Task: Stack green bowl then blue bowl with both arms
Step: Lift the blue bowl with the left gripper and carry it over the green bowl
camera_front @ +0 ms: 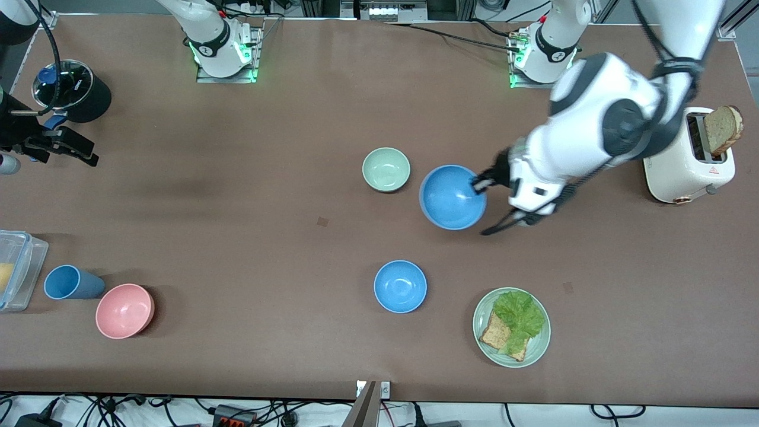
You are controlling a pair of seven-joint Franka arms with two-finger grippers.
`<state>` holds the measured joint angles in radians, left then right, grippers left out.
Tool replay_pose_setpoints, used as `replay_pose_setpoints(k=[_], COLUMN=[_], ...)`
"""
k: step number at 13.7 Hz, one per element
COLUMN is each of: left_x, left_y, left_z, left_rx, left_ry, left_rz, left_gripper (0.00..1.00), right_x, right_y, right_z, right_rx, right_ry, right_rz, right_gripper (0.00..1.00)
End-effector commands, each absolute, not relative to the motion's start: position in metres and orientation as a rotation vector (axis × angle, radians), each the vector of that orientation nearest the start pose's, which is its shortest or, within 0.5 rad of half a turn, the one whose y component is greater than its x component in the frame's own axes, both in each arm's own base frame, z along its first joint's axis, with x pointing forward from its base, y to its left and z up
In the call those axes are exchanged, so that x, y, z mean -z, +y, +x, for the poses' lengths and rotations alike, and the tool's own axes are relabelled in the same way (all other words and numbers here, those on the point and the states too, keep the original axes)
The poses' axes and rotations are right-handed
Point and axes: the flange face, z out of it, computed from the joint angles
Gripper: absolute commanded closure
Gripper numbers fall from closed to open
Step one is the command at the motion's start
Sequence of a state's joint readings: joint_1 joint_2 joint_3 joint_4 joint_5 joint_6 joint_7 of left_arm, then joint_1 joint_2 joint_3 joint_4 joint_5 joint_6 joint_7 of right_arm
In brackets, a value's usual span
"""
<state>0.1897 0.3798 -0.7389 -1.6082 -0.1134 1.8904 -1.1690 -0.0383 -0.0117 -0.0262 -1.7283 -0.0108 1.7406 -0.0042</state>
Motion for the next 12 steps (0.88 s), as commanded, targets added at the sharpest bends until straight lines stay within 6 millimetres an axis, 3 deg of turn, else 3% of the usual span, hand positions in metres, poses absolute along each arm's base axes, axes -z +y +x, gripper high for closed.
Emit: replay_pose_setpoints(k=[1, 3, 6, 7, 9, 12], left_x=[-0.444, -0.42, -0.385, -0.361, -0.329, -0.31], left_y=[-0.356, -0.393, -0.402, -0.412, -0.407, -0.399], left_z=[0.541, 0.513, 0.484, 0.461, 0.443, 0.435], left_rx=[-0.451, -0.42, -0.38, -0.343, -0.28, -0.263], left_ry=[-1.322, -1.38, -1.352, -1.297, -1.247, -1.158], left_rz=[-3.084, -3.069, -3.068, -3.089, -3.113, -3.107], left_gripper=[1.0, 1.0, 1.0, 1.0, 1.0, 1.0], right_x=[-0.575, -0.576, -0.577, -0.577, -0.577, -0.577], right_y=[-0.037, -0.038, -0.038, -0.038, -0.038, -0.038], right_z=[0.552, 0.553, 0.553, 0.553, 0.553, 0.553], right_rx=[0.057, 0.061, 0.066, 0.066, 0.066, 0.066], right_ry=[0.066, 0.063, 0.061, 0.061, 0.056, 0.056], right_rz=[-3.168, -3.168, -3.168, -3.168, -3.168, -3.168], right_gripper=[0.0, 0.0, 0.0, 0.0, 0.0, 0.0])
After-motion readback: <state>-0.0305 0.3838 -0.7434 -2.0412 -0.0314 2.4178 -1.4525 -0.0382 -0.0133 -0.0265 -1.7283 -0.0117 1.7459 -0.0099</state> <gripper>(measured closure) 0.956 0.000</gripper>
